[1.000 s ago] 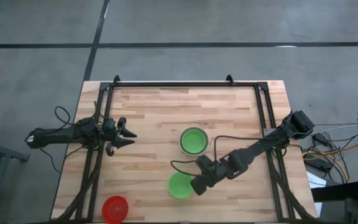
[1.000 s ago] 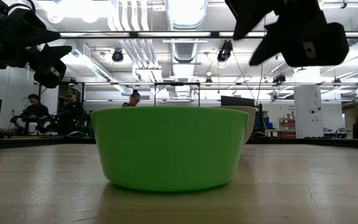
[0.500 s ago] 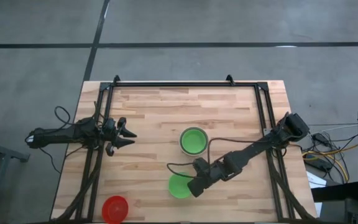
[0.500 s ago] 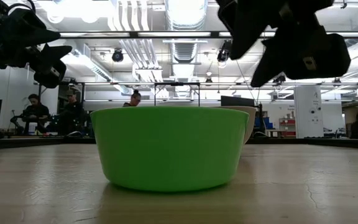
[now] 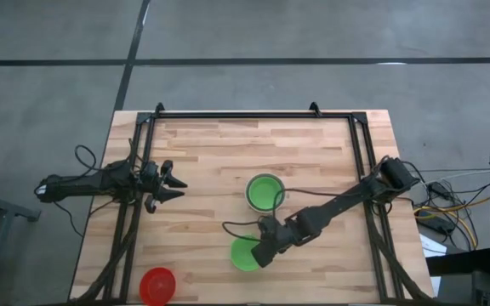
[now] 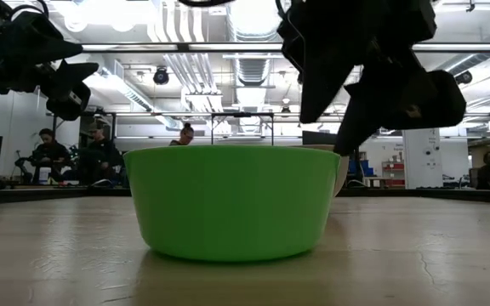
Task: Nest bowls inside each other
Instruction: Stack the green bowl on top of the other green bowl
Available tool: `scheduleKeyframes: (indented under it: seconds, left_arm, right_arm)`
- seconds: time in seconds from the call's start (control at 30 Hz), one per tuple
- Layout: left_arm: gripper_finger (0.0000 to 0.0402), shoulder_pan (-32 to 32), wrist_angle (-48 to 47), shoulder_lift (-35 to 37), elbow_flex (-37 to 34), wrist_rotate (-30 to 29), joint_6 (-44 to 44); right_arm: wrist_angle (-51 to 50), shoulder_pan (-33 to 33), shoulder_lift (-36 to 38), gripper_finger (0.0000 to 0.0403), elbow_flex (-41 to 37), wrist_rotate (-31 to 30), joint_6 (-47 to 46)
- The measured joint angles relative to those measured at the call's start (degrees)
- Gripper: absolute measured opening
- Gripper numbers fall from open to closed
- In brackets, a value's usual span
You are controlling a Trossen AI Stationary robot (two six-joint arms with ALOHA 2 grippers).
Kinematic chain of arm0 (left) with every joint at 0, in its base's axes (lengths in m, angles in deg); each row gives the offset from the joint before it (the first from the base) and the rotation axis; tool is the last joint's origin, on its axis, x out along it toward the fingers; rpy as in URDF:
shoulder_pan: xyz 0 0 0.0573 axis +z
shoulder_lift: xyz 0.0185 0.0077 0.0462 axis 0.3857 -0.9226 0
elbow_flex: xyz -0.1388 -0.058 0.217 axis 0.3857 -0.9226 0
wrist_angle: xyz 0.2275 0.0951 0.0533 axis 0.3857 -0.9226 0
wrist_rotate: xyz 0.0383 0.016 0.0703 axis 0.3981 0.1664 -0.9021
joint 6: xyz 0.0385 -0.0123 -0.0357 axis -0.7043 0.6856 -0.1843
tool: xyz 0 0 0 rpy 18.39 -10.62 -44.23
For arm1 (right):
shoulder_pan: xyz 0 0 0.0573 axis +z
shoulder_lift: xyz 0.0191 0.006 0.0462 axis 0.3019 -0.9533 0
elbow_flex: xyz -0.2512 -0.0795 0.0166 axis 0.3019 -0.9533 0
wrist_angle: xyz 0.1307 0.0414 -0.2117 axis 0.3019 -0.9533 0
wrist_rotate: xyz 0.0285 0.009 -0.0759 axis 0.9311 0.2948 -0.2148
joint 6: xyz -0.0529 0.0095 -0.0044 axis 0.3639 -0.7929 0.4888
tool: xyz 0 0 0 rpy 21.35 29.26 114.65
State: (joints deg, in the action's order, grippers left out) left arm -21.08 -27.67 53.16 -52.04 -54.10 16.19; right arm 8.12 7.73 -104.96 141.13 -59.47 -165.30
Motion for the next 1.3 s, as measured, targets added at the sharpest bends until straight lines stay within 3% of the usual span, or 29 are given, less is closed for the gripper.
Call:
scheduleKeyframes:
  seconds: [0.7,1.3]
  left_arm:
    - [0.0145,0.0,0.0,0.0,0.0,0.0,0.0]
    - [0.0145,0.0,0.0,0.0,0.0,0.0,0.0]
  right_arm:
    - [2.7,-0.9,-4.5,0.0146,0.0,3.2,-1.2]
    - [2.8,-1.6,-4.4,0.0034,0.0,3.2,0.5]
